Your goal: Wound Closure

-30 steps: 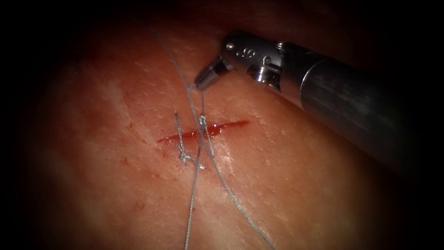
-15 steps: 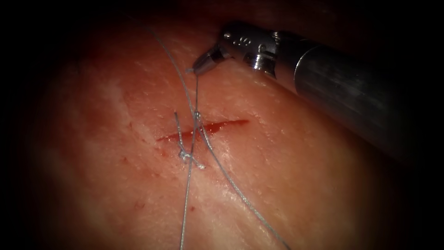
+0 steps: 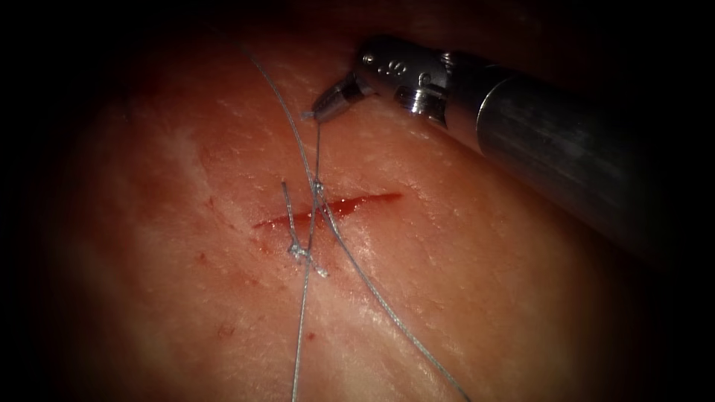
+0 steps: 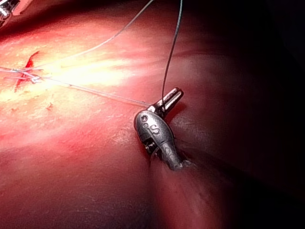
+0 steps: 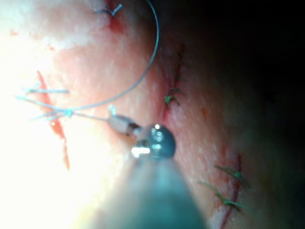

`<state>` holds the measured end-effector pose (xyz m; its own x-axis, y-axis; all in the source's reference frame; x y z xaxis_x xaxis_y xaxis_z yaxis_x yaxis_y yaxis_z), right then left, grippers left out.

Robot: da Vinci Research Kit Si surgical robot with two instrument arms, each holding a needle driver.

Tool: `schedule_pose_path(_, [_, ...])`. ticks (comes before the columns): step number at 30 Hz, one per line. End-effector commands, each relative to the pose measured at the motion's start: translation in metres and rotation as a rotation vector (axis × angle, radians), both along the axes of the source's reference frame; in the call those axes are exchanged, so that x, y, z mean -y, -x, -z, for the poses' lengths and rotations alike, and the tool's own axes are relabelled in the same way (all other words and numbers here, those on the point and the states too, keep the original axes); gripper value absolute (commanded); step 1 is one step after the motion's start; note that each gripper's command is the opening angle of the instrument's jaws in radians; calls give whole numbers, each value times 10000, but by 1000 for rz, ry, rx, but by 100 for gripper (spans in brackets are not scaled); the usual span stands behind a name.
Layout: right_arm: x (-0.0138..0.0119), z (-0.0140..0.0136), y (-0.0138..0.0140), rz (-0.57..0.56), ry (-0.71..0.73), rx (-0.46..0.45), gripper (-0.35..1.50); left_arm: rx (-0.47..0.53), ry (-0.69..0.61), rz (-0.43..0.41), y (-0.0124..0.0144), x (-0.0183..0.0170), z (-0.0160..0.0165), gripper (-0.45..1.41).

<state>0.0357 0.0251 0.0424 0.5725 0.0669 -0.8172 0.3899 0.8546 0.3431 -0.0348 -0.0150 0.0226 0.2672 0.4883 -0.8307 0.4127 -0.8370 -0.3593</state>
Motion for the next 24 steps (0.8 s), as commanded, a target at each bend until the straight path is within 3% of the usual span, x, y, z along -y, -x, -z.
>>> schedule_pose_path(1, [6,2,-7,9,0,-8,-35,6,15,-23,5,-6,-7,-45])
schedule_pose_path(2, [12,5,-7,7,0,-10,-35,7,21,-17,5,-12,-7,-45])
schedule_pose_path(4, [21,11,-5,-1,4,-14,5,10,39,-7,4,-25,-8,-45])
schedule_pose_path(5, [26,15,-3,-15,10,-16,34,-4,44,19,3,-35,-9,-45])
schedule_pose_path(6, [26,15,-3,-15,10,-16,34,-4,44,19,3,-35,-9,-45])
schedule_pose_path(8, [43,29,5,-43,12,-9,108,-52,51,93,-1,-66,-14,-45])
schedule_pose_path(12, [65,53,22,-92,-1,8,130,-138,52,226,-15,-132,-27,-45])
schedule_pose_path(13, [65,53,22,-92,-1,8,130,-138,52,226,-15,-132,-27,-45])
schedule_pose_path(14, [74,67,38,-135,-19,-1,135,-194,59,285,-25,-170,-41,-45])
schedule_pose_path(15, [75,72,45,-149,-24,2,135,-212,58,306,-28,-182,-47,-45])
schedule_pose_path(23, [75,109,109,-254,-36,70,131,-274,92,324,-47,-227,-54,-45])
schedule_pose_path(24, [66,124,122,-322,-36,83,130,-276,105,328,-52,-238,-48,-45])
